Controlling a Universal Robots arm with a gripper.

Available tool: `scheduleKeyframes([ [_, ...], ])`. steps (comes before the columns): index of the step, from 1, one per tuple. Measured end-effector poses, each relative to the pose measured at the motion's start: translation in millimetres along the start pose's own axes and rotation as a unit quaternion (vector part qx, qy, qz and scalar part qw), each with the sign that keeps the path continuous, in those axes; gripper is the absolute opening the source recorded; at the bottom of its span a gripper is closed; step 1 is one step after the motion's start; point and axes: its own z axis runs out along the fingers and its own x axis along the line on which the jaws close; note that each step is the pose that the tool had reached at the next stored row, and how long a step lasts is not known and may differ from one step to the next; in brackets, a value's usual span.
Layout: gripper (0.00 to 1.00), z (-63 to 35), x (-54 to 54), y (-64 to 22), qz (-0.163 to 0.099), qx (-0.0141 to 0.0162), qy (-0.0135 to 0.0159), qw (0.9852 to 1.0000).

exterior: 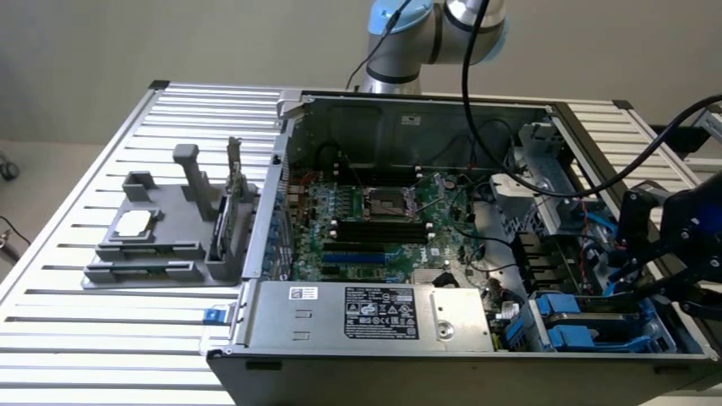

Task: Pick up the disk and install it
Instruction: 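Insert the first disk wire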

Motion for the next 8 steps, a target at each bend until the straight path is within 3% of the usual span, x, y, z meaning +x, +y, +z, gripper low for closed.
scheduleKeyframes([
  [2, 0.28, 0.1, 0.1, 0.1, 0.000, -0.0003, 0.0006, 1.0000],
  [5, 0.16, 0.2, 0.4, 0.2, 0.001, -0.0011, 0.0019, 1.0000],
  [8, 0.16, 0.2, 0.4, 0.2, 0.001, -0.0019, 0.0034, 1.0000],
])
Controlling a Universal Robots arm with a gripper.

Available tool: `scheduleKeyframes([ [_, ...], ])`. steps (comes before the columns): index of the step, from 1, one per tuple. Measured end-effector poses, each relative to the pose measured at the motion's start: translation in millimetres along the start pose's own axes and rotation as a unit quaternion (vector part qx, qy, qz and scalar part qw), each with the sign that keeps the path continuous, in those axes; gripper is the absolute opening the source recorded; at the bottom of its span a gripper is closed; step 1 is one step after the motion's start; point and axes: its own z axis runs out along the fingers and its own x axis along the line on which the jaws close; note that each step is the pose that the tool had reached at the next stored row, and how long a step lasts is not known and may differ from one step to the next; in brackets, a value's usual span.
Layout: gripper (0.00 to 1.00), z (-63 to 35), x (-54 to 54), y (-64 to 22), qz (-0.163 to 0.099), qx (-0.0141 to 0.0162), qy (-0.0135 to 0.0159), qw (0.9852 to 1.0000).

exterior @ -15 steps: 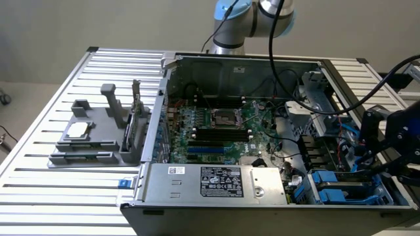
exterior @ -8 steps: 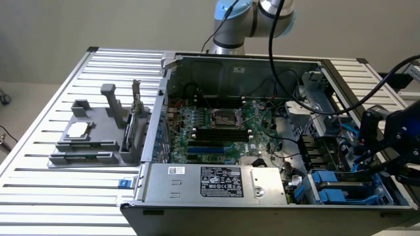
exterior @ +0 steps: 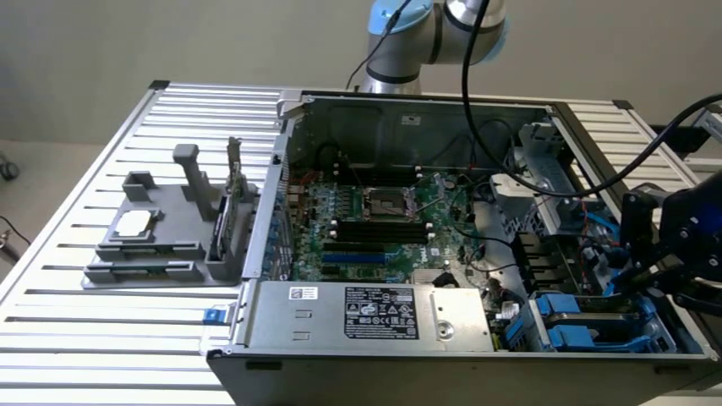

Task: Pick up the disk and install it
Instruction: 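Insert the first disk wire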

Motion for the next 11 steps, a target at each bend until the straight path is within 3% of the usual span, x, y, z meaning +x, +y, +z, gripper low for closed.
scheduleKeyframes([
  [11, 0.16, -2.8, 1.9, -2.2, 0.003, -0.0026, 0.0061, 1.0000],
])
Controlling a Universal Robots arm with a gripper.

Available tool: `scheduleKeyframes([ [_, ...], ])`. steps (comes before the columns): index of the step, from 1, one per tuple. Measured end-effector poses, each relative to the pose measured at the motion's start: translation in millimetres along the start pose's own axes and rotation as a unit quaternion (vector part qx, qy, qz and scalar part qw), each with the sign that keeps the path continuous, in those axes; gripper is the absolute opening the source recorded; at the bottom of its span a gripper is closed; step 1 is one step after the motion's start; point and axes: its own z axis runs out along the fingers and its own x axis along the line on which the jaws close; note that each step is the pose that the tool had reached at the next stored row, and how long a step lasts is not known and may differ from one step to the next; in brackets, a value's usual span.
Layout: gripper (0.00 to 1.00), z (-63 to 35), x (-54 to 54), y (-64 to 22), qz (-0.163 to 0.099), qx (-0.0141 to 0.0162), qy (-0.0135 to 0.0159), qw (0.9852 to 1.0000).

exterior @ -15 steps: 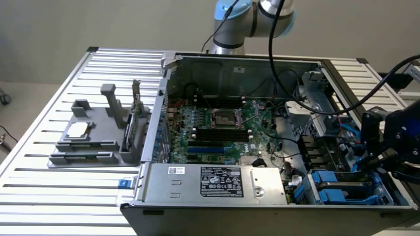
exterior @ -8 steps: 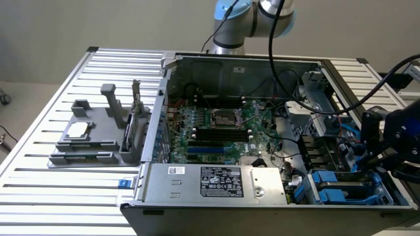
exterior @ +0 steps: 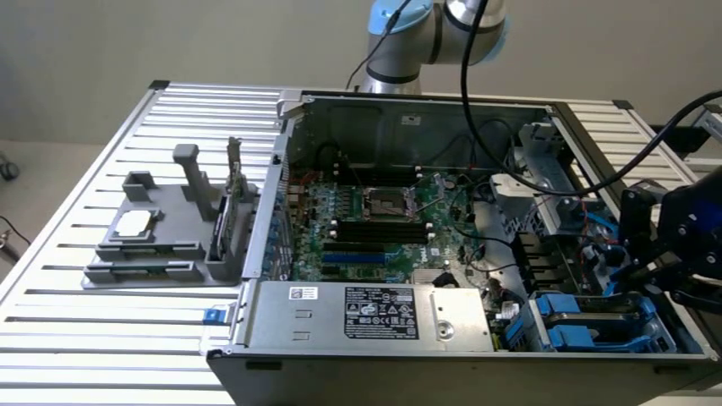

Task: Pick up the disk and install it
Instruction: 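Insert the first disk wire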

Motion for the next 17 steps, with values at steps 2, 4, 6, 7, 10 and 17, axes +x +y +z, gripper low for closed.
scheduleKeyframes([
  [2, 0.16, -1.4, 0.7, -0.9, 0.002, 0.0009, 0.0017, 1.0000],
  [4, 0.16, -2.0, 1.2, -1.4, 0.004, 0.0019, 0.0037, 1.0000],
  [6, 0.16, -2.0, 1.5, -2.1, 0.007, 0.0027, 0.0048, 1.0000],
  [7, 0.16, -1.9, 1.6, -2.3, 0.009, 0.0033, 0.0052, 0.9999],
  [10, 0.16, -2.2, 1.9, -2.9, 0.016, 0.0063, 0.0069, 0.9998],
  [17, 0.16, -5.0, 2.8, -3.4, 0.030, 0.0073, 0.0088, 0.9995],
])
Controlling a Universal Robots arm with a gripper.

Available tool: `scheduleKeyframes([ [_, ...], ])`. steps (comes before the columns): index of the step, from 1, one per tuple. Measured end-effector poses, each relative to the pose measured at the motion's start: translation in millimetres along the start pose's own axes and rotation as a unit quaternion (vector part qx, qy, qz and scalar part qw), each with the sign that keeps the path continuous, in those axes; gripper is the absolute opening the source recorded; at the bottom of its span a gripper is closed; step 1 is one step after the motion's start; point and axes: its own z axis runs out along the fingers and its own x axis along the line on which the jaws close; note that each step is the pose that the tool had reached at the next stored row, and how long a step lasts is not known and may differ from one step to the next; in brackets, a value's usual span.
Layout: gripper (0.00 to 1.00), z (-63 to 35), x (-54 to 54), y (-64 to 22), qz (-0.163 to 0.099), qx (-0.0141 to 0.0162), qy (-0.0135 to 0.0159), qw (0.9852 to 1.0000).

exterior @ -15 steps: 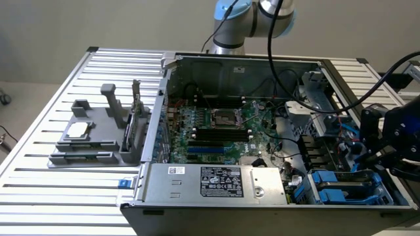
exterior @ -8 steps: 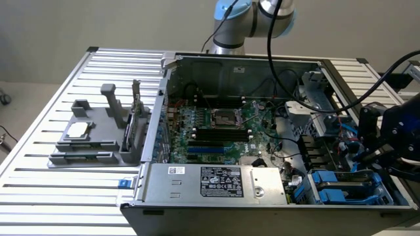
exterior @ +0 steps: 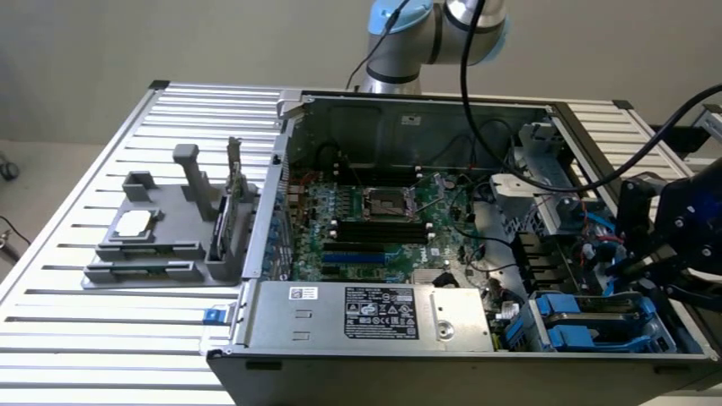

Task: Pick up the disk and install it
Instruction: 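Insert the first disk wire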

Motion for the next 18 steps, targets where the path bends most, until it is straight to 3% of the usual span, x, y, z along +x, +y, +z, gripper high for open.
scheduleKeyframes([
  [5, 0.16, -0.5, 0.0, 0.0, 0.012, 0.0015, 0.0010, 0.9999],
  [8, 0.16, -0.4, 0.0, 0.1, 0.021, 0.0008, 0.0012, 0.9998],
  [15, 0.16, -4.0, 1.2, -1.0, 0.025, 0.0012, -0.0012, 0.9997],
  [18, 0.16, -4.2, 1.7, -1.7, 0.027, 0.0049, -0.0020, 0.9996],
])
